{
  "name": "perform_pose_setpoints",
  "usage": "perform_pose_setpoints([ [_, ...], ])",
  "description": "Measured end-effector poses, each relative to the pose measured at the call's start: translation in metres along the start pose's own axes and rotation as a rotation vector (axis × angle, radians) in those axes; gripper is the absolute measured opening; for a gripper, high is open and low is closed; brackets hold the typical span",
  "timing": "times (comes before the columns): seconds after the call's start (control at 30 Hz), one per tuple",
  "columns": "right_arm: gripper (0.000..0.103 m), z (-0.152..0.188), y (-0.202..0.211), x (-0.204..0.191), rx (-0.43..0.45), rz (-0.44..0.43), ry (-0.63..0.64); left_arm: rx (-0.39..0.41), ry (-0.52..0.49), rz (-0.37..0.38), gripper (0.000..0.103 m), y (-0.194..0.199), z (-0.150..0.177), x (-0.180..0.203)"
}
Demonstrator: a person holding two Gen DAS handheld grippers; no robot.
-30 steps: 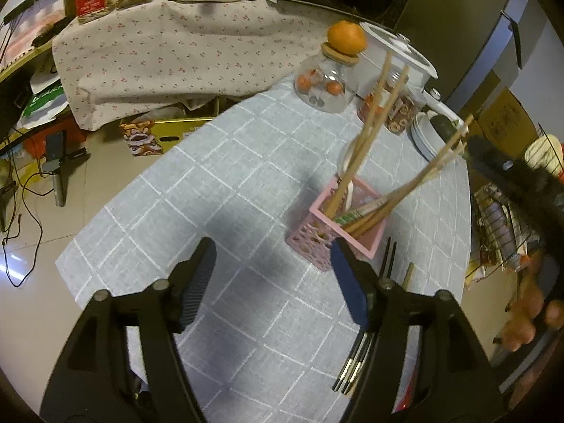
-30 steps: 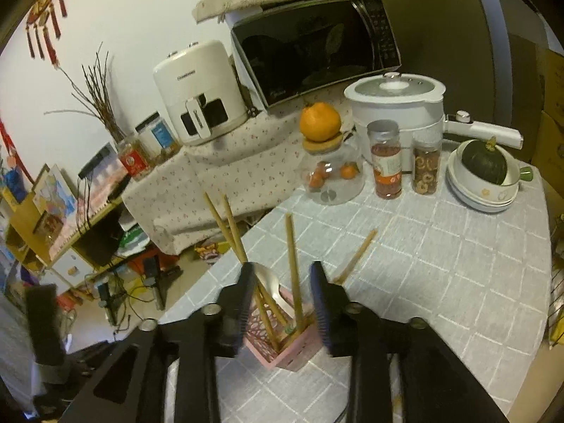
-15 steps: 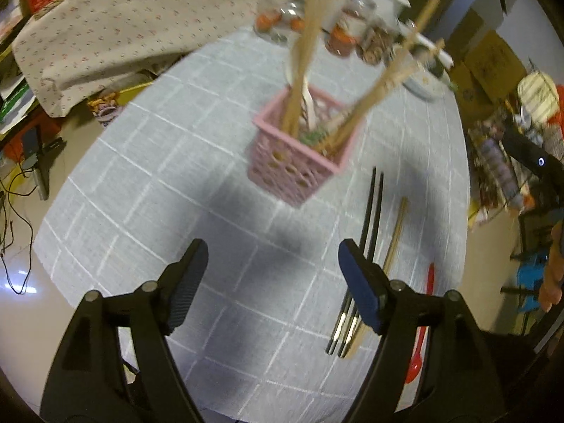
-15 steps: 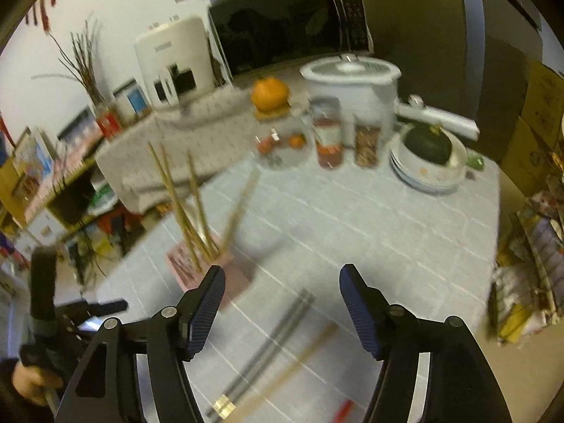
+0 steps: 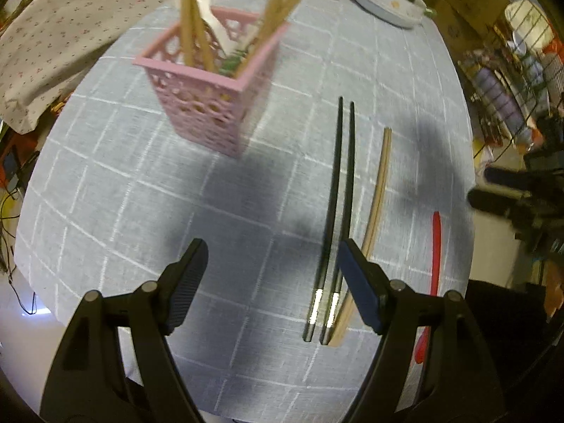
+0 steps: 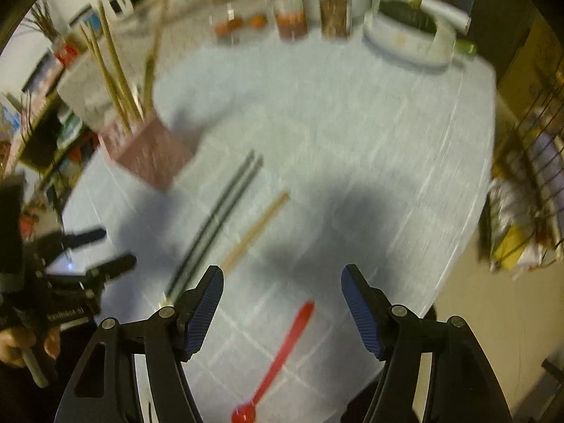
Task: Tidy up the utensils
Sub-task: 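Move the left tool over the black chopsticks while the right tool grasps the red plastic spoon, then close the left tool on the last wooden chopstick and lift it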
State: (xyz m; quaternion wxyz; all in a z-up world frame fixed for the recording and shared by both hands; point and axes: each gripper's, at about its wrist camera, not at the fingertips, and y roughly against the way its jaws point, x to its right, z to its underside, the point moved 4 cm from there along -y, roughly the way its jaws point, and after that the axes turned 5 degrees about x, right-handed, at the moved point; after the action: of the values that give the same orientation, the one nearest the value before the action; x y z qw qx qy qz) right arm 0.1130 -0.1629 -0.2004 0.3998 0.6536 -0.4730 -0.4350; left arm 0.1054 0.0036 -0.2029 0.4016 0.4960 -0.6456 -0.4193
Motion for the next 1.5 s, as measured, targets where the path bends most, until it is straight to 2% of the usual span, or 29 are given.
perform_pose_setpoints([
  [0.23,0.071,0.035,-0.038,0.003,-0.182,0.020,-0.011,-0.029,-0.005,0.022,0.077,-0.005,0.004,0.003],
  [0.3,0.067,0.043,-0.048,0.003,-0.223,0.028,-0.019,-0.031,-0.009,0.029,0.077,-0.006,0.005,0.005],
  [0.37,0.057,0.051,-0.056,0.000,-0.252,0.022,-0.022,-0.028,-0.016,0.036,0.077,-0.005,0.005,0.007],
  [0.43,0.055,0.054,-0.056,-0.004,-0.230,0.061,0.007,-0.023,-0.027,0.039,0.077,-0.003,0.006,0.010],
  [0.5,0.033,0.056,-0.057,-0.008,-0.213,0.074,0.031,-0.018,-0.041,0.049,0.077,-0.002,0.006,0.013],
  [0.57,0.027,0.058,-0.056,-0.008,-0.196,0.090,0.038,-0.017,-0.054,0.059,0.077,-0.003,0.006,0.017],
  [0.6,0.017,0.058,-0.055,-0.007,-0.186,0.091,0.045,-0.018,-0.061,0.064,0.077,-0.003,0.006,0.020],
  [0.67,0.011,0.060,-0.055,-0.007,-0.171,0.080,0.040,-0.011,-0.078,0.074,0.075,-0.003,0.006,0.026],
  [0.73,0.010,0.058,-0.051,-0.002,-0.144,0.044,0.012,0.003,-0.096,0.079,0.069,-0.004,0.005,0.033],
  [0.87,0.010,0.050,-0.044,0.010,-0.108,0.035,-0.011,0.010,-0.122,0.106,0.058,-0.009,0.002,0.046],
  [1.0,0.010,0.044,-0.032,0.025,-0.078,0.013,-0.050,0.007,-0.149,0.146,0.038,-0.020,-0.006,0.066],
  [1.2,0.010,0.029,-0.018,0.047,-0.048,-0.020,-0.087,0.054,-0.185,0.188,0.021,-0.044,-0.023,0.099],
  [1.27,0.011,0.028,-0.016,0.046,-0.038,-0.024,-0.090,0.060,-0.182,0.199,0.021,-0.051,-0.028,0.106],
  [1.4,0.011,0.016,-0.007,0.063,-0.028,-0.030,-0.095,0.086,-0.186,0.180,0.020,-0.061,-0.040,0.115],
  [1.5,0.011,0.015,-0.004,0.072,-0.025,-0.021,-0.096,0.078,-0.178,0.166,0.018,-0.072,-0.044,0.117],
])
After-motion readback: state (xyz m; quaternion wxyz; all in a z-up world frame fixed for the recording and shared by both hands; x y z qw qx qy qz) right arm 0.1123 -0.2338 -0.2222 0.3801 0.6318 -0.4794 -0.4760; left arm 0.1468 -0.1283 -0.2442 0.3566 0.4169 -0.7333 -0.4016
